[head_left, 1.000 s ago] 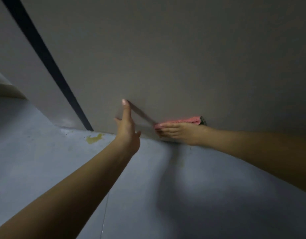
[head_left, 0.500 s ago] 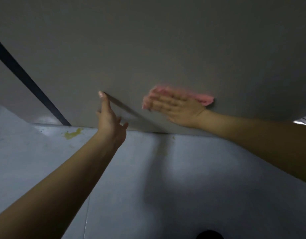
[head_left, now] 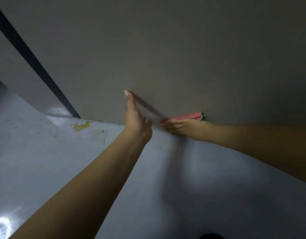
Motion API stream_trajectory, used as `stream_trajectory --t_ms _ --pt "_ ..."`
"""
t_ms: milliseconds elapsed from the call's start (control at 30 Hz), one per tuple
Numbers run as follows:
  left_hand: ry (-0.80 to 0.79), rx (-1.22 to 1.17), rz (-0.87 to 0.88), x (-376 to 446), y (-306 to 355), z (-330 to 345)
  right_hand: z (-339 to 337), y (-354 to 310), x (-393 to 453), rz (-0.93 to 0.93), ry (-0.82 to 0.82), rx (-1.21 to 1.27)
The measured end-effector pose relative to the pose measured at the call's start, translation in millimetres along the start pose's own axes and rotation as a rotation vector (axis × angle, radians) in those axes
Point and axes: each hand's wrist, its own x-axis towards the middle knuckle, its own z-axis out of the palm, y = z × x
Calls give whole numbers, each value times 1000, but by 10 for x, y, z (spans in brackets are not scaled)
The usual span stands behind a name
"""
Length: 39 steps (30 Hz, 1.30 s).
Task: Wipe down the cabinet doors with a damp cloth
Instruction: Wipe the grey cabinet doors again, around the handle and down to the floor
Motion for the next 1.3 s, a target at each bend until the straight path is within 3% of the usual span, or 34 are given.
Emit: stream_trajectory --t_ms 67,167,400,500,567,633,767,833,967,1200,1300 --pt "-47 35 -16 -76 -36 77 -42 50 -295 36 42 -84" --pt "-46 37 -29 -58 -61 127 -185 86 -717 74 -94 -243" --pt "-113 74 -43 -280 -167 238 -674 82 -1110 455 449 -421" --pt "-106 77 -51 -275 -250 288 -696 84 -870 510 504 -696" --pt "-96 68 -49 -235 -265 273 -610 76 -690 453 540 -674" --pt "-77 62 -43 -215 -280 251 -445 96 -488 329 491 -639" --pt "-46 54 -25 -232 -313 281 -255 61 -250 176 209 -633" --pt "-30 42 -22 -236 -316 323 -301 54 -250 163 196 -649" --pt "-19 42 -14 -279 -312 380 -539 62 -444 232 410 -552" --pt "-61 55 -27 -609 -170 532 -1527 141 -695 745 813 -723" --pt "-124 80 -12 -768 -93 610 -1805 117 -506 867 950 -712"
